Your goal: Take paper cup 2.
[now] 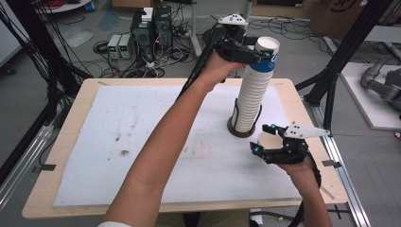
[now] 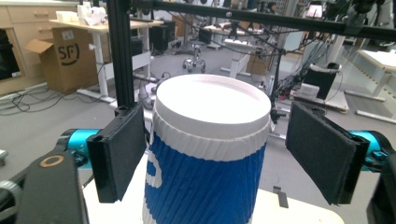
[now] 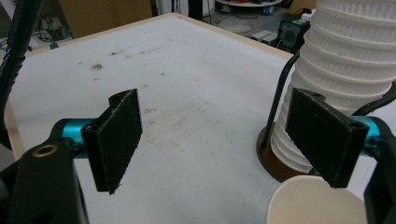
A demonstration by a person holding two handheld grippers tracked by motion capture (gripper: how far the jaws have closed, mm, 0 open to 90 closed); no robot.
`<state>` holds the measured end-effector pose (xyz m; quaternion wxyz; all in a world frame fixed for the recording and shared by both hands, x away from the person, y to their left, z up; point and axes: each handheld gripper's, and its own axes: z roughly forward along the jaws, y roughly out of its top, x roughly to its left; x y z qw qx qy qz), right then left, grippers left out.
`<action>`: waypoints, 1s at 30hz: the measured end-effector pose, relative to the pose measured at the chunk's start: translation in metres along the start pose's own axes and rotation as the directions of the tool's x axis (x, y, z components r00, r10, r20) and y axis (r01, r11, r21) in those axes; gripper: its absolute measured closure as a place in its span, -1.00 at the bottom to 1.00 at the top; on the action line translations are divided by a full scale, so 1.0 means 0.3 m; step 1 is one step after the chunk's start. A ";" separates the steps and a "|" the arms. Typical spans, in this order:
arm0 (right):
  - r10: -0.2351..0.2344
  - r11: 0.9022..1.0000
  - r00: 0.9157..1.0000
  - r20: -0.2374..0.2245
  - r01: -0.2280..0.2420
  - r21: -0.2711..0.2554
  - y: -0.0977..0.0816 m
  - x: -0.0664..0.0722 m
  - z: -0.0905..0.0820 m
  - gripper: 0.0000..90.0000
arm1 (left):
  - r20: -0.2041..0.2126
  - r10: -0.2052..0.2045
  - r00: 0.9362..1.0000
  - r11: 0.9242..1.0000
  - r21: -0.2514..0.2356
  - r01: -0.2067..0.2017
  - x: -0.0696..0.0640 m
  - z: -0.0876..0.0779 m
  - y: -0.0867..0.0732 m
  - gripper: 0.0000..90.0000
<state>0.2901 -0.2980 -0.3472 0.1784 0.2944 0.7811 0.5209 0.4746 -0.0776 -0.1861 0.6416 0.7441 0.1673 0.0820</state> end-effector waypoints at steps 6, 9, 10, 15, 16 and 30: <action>0.006 1.000 1.000 -0.010 -0.006 -0.014 -0.003 -0.004 -0.009 -0.58 | -0.015 0.001 1.000 1.000 -0.005 -0.001 -0.002 0.009 0.003 -0.37; 0.005 1.000 1.000 -0.008 -0.006 -0.016 -0.004 -0.007 -0.013 -0.58 | -0.024 0.007 1.000 1.000 0.000 -0.007 -0.003 0.006 0.006 -0.36; 0.006 1.000 1.000 -0.007 -0.006 -0.015 -0.005 -0.007 -0.013 -0.58 | -0.023 0.010 1.000 1.000 -0.002 -0.010 -0.004 0.006 0.008 -0.35; 0.009 1.000 1.000 -0.013 -0.009 -0.010 -0.006 -0.005 -0.007 -0.58 | -0.021 0.021 1.000 1.000 -0.012 -0.021 -0.007 -0.003 0.020 -0.31; 0.008 1.000 1.000 -0.015 -0.008 -0.011 -0.006 -0.005 -0.006 -0.58 | -0.018 0.024 1.000 1.000 -0.016 -0.024 -0.007 -0.005 0.023 -0.31; 0.013 1.000 0.999 -0.030 -0.012 0.006 -0.011 0.003 0.008 -0.58 | -0.015 0.025 1.000 0.996 -0.083 -0.026 -0.025 -0.051 0.099 -0.29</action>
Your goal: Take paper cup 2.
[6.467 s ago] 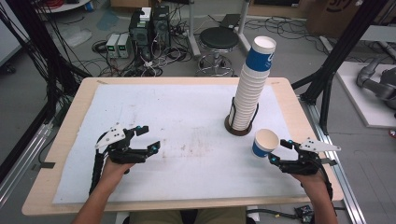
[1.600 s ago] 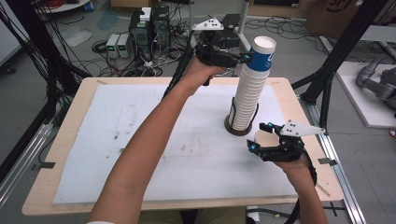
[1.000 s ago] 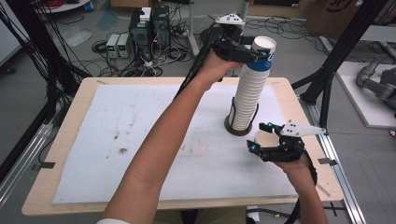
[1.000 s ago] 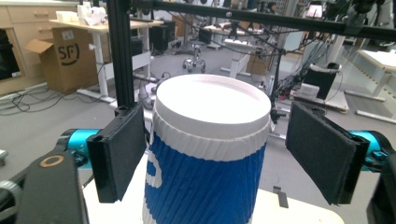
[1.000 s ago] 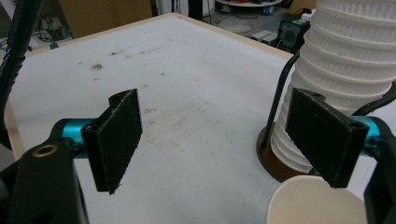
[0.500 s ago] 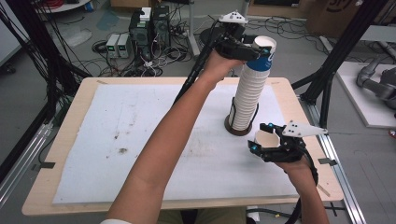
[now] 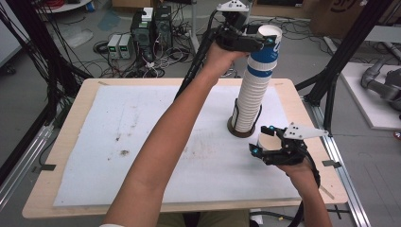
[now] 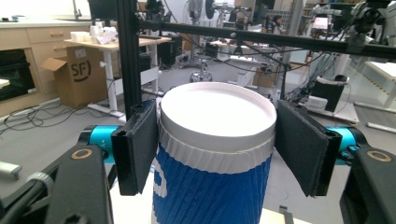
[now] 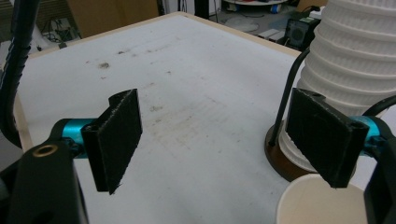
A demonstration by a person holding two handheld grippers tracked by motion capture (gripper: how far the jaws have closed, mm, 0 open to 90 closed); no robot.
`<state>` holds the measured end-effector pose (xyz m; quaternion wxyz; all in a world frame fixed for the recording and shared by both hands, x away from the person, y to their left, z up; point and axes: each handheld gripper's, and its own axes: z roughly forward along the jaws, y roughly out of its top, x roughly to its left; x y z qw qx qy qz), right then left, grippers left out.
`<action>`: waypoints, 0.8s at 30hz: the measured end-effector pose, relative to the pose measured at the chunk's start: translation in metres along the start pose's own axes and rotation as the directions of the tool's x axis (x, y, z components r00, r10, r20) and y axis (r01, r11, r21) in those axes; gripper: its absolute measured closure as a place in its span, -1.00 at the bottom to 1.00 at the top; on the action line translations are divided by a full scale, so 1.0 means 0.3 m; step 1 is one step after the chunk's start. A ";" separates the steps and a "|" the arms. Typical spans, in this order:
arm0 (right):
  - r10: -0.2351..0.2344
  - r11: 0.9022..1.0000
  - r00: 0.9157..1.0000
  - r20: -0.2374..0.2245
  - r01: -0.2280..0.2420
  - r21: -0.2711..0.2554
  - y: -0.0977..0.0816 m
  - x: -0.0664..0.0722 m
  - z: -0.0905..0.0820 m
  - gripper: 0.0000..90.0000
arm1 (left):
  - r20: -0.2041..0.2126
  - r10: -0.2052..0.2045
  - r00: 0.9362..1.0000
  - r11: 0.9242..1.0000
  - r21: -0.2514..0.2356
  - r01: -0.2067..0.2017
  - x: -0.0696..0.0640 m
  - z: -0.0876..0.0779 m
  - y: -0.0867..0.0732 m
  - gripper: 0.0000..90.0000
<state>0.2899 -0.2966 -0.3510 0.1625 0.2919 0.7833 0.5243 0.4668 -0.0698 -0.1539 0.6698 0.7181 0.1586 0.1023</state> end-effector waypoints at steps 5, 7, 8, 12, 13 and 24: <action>-0.007 1.000 1.000 -0.004 0.007 0.000 0.001 0.002 0.005 -0.58 | 0.009 -0.014 1.000 0.999 -0.045 0.015 -0.001 -0.022 0.026 -0.28; -0.009 1.000 1.000 -0.004 0.009 0.000 0.000 0.001 0.006 -0.58 | 0.006 -0.006 1.000 0.999 -0.050 0.007 -0.001 -0.033 0.037 -0.28; -0.008 1.000 1.000 -0.004 0.008 0.001 0.000 0.001 0.007 -0.58 | 0.006 -0.004 1.000 0.998 -0.055 0.005 0.000 -0.039 0.041 -0.28; -0.009 1.000 1.000 -0.011 0.009 0.008 -0.002 0.004 0.014 -0.58 | 0.006 -0.013 1.000 0.996 -0.083 0.013 0.005 -0.066 0.058 -0.28; -0.011 1.000 1.000 -0.014 0.011 0.009 -0.001 0.005 0.015 -0.58 | 0.004 -0.009 1.000 0.996 -0.086 0.009 0.006 -0.076 0.063 -0.28; -0.009 1.000 1.000 -0.019 0.009 0.014 -0.001 0.010 0.024 -0.58 | -0.026 -0.003 1.000 0.993 -0.117 -0.001 0.043 -0.188 0.101 -0.28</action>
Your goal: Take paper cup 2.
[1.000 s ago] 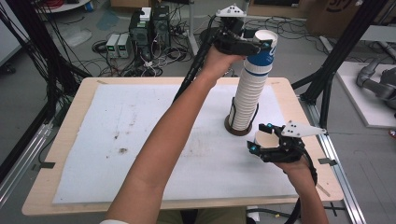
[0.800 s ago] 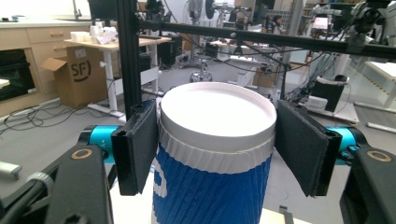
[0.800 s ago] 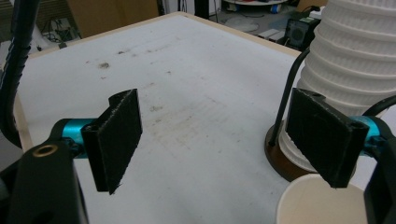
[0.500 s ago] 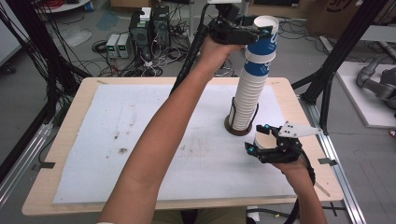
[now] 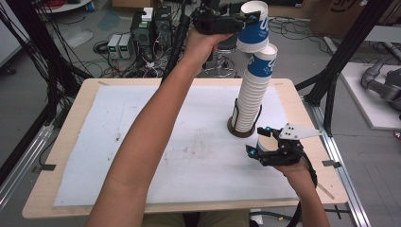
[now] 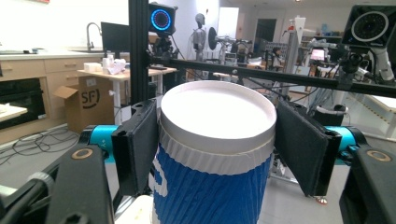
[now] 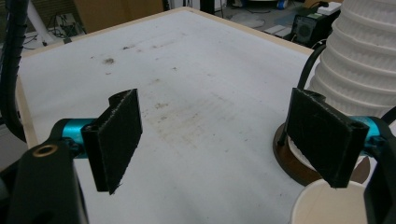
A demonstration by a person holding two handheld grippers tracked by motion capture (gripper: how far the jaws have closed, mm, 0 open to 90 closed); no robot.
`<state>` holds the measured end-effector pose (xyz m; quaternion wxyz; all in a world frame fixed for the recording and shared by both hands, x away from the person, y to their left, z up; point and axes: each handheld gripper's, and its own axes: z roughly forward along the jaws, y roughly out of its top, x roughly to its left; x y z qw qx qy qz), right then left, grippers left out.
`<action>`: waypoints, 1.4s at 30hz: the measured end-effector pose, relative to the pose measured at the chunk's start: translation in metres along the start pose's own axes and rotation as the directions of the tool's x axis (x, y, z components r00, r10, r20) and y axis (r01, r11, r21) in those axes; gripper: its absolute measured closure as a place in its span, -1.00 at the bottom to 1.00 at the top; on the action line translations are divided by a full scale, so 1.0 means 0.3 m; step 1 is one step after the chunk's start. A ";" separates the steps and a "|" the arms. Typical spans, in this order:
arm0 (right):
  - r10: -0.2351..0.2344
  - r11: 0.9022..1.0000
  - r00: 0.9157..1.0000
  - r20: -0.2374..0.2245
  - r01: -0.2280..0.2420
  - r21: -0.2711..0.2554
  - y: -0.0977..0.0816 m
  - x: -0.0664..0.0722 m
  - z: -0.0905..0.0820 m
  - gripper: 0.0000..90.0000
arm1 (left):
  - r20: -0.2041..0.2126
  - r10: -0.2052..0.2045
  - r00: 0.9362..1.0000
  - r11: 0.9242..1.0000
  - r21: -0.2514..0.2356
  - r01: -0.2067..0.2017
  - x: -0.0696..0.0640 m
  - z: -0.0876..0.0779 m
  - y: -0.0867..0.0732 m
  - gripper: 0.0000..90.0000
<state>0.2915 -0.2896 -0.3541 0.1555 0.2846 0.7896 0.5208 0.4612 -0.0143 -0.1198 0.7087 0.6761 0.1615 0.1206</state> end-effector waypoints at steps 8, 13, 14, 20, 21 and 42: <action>-0.003 1.000 1.000 -0.005 0.003 0.005 0.000 0.006 0.006 -0.58 | -0.006 0.020 1.000 0.999 0.027 -0.020 0.019 -0.074 -0.002 -0.28; -0.005 1.000 1.000 -0.008 0.005 0.009 0.001 0.009 0.012 -0.58 | -0.010 0.017 1.000 1.000 0.023 -0.017 0.041 -0.137 -0.010 -0.28; -0.004 1.000 1.000 -0.007 0.004 0.010 0.001 0.010 0.013 -0.58 | -0.010 0.022 1.000 0.999 0.029 -0.021 0.043 -0.149 -0.010 -0.28; -0.004 1.000 1.000 -0.009 0.004 0.014 -0.001 0.013 0.019 -0.58 | 0.005 0.034 0.999 0.998 0.050 -0.034 0.047 -0.217 -0.033 -0.28; -0.001 1.000 1.000 -0.010 0.002 0.017 -0.001 0.015 0.020 -0.58 | 0.007 0.035 0.999 0.998 0.050 -0.035 0.048 -0.226 -0.039 -0.28; -0.020 0.999 0.999 -0.029 0.021 0.031 -0.003 0.036 0.059 -0.58 | 0.017 0.039 0.999 0.993 0.110 -0.040 0.054 -0.479 -0.226 -0.28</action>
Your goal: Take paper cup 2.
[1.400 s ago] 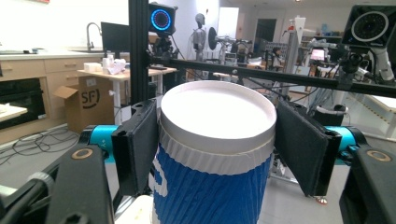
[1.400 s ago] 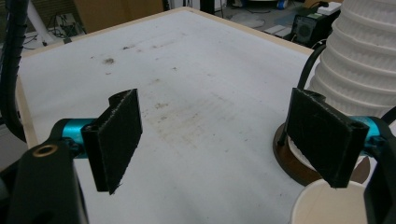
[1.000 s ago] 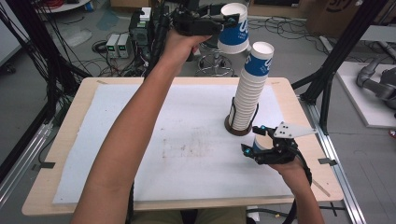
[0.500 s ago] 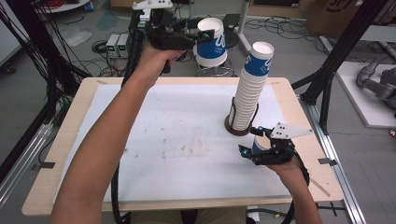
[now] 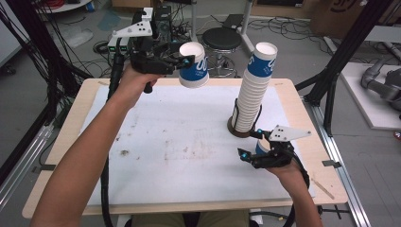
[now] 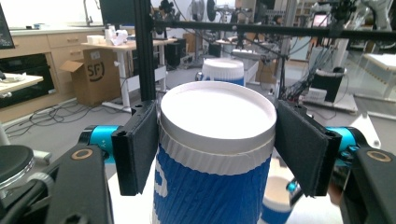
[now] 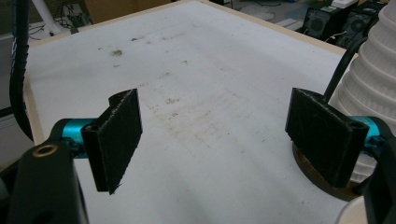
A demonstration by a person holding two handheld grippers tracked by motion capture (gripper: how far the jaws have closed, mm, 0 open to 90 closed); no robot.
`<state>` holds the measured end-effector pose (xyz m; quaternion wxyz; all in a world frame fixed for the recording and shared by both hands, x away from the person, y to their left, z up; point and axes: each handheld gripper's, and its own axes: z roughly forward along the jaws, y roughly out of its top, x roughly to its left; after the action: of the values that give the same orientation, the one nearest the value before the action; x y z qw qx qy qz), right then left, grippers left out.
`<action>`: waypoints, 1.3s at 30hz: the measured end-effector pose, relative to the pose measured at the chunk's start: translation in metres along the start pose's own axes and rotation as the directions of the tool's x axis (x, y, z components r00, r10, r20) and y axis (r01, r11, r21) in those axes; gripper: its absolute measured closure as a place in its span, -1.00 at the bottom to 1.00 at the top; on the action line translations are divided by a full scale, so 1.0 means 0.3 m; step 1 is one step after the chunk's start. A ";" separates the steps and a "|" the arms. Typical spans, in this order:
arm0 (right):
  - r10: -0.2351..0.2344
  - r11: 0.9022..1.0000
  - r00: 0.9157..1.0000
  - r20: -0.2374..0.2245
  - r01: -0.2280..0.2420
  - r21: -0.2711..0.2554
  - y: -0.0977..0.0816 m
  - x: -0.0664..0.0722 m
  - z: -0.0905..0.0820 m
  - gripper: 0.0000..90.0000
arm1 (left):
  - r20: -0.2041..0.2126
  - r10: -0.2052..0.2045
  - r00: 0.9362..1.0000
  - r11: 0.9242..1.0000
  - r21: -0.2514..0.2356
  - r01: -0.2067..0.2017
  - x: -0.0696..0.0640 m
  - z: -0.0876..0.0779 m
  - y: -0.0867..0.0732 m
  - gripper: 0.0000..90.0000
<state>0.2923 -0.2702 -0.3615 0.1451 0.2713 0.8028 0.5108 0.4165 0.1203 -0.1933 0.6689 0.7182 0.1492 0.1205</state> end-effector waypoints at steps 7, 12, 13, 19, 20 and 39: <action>0.000 1.000 1.000 -0.005 0.000 0.001 0.000 0.003 0.003 -0.58 | -0.007 0.002 1.000 1.000 0.009 -0.002 -0.005 -0.073 -0.042 -0.28; -0.002 1.000 1.000 -0.008 0.002 0.005 -0.002 0.006 0.005 -0.58 | -0.009 0.000 1.000 1.000 0.001 0.000 -0.024 -0.129 -0.078 -0.28; -0.004 1.000 1.000 -0.006 0.004 0.002 -0.002 0.005 0.004 -0.58 | -0.009 0.003 1.000 1.000 0.005 -0.002 -0.028 -0.140 -0.086 -0.28; -0.003 1.000 1.000 -0.007 0.004 0.007 -0.004 0.008 0.010 -0.57 | -0.016 -0.001 1.000 1.000 0.020 0.001 -0.039 -0.202 -0.147 -0.28; -0.005 1.000 1.000 -0.007 0.005 0.007 -0.004 0.008 0.012 -0.58 | -0.018 0.004 1.000 1.000 0.024 -0.003 -0.041 -0.208 -0.153 -0.28; -0.002 1.000 0.999 -0.034 0.002 -0.014 -0.006 0.015 0.042 -0.58 | -0.060 -0.007 0.998 0.999 0.047 0.009 -0.074 -0.347 -0.336 -0.29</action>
<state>0.2946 -0.2589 -0.3684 0.1335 0.2607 0.8019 0.5207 0.3518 0.2144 -0.2853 0.6476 0.7291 0.1750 0.1359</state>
